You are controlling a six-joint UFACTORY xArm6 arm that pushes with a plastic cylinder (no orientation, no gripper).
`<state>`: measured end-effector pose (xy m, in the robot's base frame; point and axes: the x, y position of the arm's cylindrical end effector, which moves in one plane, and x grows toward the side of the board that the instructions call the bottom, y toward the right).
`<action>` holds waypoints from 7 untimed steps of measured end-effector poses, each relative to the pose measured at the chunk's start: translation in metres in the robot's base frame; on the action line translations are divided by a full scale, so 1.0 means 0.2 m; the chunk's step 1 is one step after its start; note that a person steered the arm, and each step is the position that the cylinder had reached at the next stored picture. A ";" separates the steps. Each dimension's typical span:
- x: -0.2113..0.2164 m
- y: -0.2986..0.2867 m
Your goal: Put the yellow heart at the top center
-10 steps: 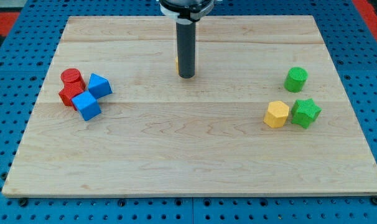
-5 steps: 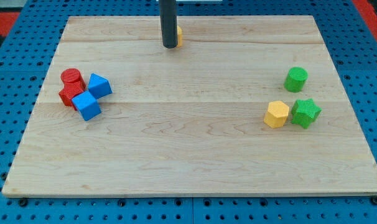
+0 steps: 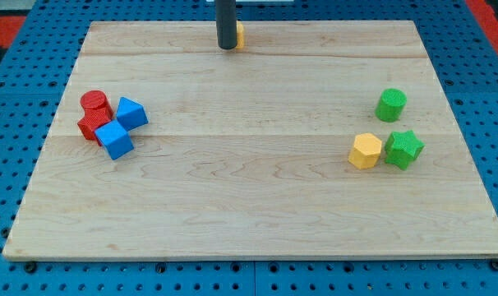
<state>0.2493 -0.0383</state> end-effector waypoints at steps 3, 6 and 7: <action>0.87 0.09; 1.63 1.37; 1.52 1.54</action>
